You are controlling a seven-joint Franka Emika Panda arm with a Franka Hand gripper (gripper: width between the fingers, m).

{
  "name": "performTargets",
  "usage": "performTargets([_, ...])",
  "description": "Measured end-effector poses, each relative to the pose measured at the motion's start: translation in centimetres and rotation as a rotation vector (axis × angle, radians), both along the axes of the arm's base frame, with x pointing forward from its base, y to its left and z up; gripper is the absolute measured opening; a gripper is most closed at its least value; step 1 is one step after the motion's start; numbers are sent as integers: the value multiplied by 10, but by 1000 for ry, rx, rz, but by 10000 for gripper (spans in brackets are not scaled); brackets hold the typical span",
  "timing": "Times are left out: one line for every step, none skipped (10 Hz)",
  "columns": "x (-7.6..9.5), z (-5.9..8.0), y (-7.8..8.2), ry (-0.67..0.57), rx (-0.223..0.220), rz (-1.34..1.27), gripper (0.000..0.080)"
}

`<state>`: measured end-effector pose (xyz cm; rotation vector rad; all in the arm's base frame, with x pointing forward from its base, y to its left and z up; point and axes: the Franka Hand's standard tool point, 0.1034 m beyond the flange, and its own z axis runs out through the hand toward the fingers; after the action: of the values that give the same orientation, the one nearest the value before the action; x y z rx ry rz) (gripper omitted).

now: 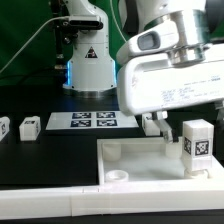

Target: Assemble one leg

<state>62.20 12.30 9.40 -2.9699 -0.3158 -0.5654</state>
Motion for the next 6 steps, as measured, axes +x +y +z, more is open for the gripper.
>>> performTargets([-7, -2, 2, 86, -4, 2, 649])
performTargets([-14, -2, 7, 220, -13, 10, 649])
performTargets([-13, -2, 8, 300, -19, 20, 649])
performTargets([-14, -6, 6, 355, -24, 25, 649])
performTargets([-22, -8, 6, 504, -36, 43, 649])
performTargets([-13, -10, 8, 541, -35, 48, 649])
